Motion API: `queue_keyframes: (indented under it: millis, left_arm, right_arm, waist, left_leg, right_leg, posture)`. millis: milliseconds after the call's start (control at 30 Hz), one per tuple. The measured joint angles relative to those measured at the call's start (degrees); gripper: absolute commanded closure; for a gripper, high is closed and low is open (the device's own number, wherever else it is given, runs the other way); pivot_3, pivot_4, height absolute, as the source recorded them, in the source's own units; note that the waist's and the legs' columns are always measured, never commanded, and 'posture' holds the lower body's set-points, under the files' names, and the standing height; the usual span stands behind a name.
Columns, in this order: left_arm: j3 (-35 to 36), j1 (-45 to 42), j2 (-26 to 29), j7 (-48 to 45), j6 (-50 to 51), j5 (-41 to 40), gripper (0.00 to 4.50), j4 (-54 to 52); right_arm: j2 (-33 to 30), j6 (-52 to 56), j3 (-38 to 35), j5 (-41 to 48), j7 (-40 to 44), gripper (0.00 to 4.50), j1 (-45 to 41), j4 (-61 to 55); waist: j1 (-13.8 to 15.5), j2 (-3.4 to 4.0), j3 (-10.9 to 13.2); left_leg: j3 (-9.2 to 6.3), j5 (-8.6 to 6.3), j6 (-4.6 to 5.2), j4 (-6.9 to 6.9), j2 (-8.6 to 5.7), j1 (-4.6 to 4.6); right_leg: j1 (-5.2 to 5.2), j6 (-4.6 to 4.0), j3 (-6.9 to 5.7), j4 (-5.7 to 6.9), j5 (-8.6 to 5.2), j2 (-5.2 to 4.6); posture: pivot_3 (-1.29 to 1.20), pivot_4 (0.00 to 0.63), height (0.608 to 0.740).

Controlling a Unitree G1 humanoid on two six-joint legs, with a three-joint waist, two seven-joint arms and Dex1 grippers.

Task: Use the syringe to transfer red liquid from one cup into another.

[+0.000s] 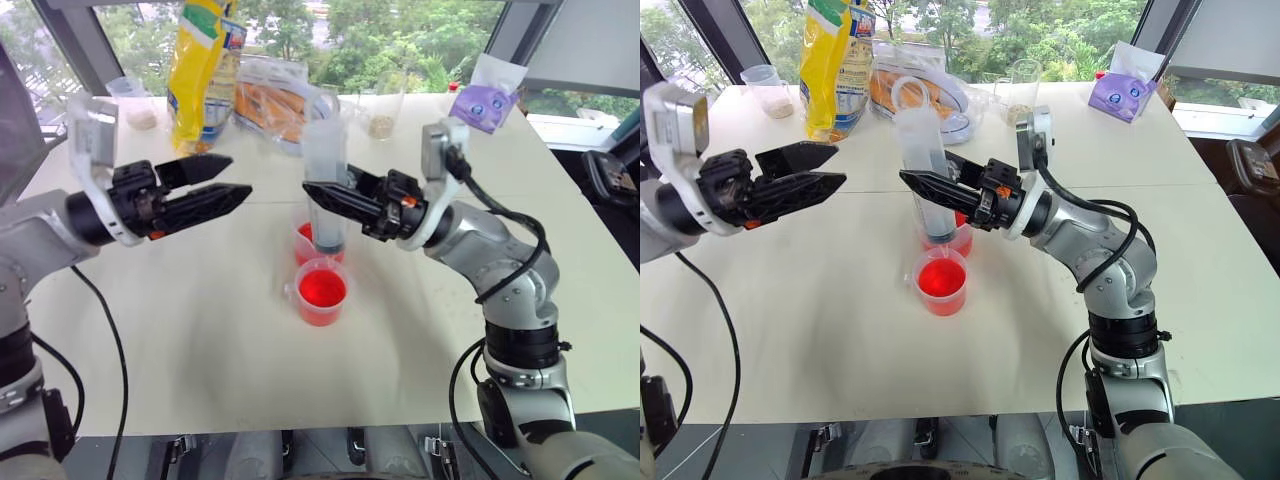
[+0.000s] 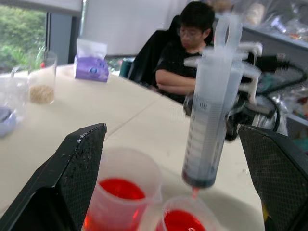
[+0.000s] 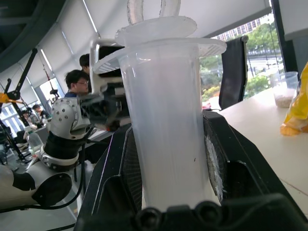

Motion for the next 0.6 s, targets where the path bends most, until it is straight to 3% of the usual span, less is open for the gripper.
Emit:
queue_keyframes:
  millis: [167,300,433,600]
  left_arm:
    - [-0.35,4.98,0.55,-1.78,-2.49,3.1,0.02,-4.19]
    - [-1.06,7.87,0.47,-2.03,-4.14,4.64,0.02,-6.46]
    - [-1.17,11.74,-1.02,-1.39,-5.35,4.6,0.02,-9.03]
    - [-1.35,13.18,-1.85,-0.42,-6.52,4.72,0.02,-10.7]
  right_arm:
    - [-4.88,7.16,-7.09,5.64,-6.46,3.11,-8.8,5.71]
    - [-11.12,14.59,-9.02,5.2,-11.89,3.11,-10.96,13.29]
    - [-18.21,27.68,-7.69,-0.45,-19.4,3.11,-12.84,25.52]
    - [-18.89,36.64,-4.83,-7.2,-23.19,3.11,-12.95,34.72]
  waist:
    - [0.1,0.0,0.0]
    - [-0.05,0.0,0.0]
    - [-0.05,0.0,0.0]
    - [-0.32,0.01,0.0]
  left_leg:
    - [0.04,0.0,0.0,0.0,-0.01,0.0]
    - [0.11,-0.03,0.04,-0.02,-0.01,-0.01]
    - [0.11,-0.04,0.07,-0.03,0.0,-0.08]
    - [0.13,-0.05,0.08,-0.08,0.02,-0.11]
  right_leg:
    - [0.01,-0.24,-0.01,-0.06,-0.11,-0.08]
    - [0.0,-0.27,0.02,-0.11,-0.12,-0.2]
    - [-0.06,-0.31,0.08,-0.15,-0.14,-0.27]
    - [-0.13,-0.31,0.09,-0.15,-0.13,-0.19]
  posture:
    - [0.0,0.15,0.74]
    - [0.0,0.15,0.74]
    - [0.0,0.15,0.74]
    - [0.0,0.15,0.74]
